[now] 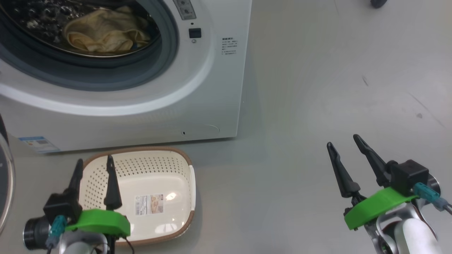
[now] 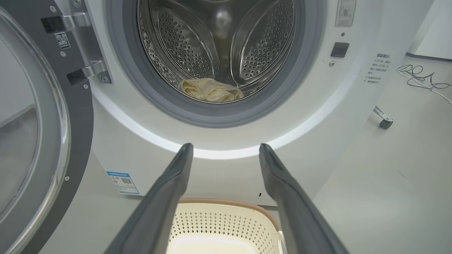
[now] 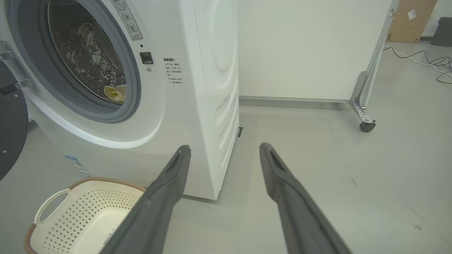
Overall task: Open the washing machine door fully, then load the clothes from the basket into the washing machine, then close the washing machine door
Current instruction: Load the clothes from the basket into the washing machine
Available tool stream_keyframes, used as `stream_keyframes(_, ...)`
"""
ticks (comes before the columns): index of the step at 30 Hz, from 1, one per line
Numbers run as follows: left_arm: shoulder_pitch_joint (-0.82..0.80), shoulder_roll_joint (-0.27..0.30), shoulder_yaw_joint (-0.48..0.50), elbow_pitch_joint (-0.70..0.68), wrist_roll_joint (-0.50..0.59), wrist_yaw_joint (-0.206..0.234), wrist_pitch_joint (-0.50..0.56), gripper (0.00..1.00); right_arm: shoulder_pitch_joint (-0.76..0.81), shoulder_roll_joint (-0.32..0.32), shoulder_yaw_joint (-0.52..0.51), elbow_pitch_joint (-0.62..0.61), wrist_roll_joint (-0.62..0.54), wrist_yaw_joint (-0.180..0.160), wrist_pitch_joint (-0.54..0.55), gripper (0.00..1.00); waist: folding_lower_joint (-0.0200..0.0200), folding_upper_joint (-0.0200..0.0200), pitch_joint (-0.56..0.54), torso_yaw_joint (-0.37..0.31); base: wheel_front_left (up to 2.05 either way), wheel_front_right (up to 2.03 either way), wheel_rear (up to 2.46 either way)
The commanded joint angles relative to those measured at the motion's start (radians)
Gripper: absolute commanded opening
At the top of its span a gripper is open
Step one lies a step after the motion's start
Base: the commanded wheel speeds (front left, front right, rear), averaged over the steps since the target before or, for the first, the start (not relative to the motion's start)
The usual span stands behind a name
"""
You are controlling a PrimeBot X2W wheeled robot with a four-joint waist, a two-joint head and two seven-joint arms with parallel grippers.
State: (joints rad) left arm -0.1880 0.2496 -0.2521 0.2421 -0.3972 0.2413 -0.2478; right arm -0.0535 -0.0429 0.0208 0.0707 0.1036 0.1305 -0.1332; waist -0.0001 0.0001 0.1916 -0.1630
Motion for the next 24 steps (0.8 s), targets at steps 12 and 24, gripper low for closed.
stream_keyframes(12,0.151,0.015,0.022,-0.150,0.036,0.063,-0.013,1.00,0.081,-0.032,-0.005,-0.090,-0.014,0.000,0.058,1.00,0.0001,-0.0001,-0.129,0.068,0.00,0.00,0.00)
stream_keyframes(24,0.200,0.026,0.006,-0.227,0.049,0.073,-0.005,1.00,0.126,-0.033,-0.015,-0.135,-0.018,0.000,0.086,1.00,0.0001,-0.0001,-0.157,0.093,0.00,0.00,0.00)
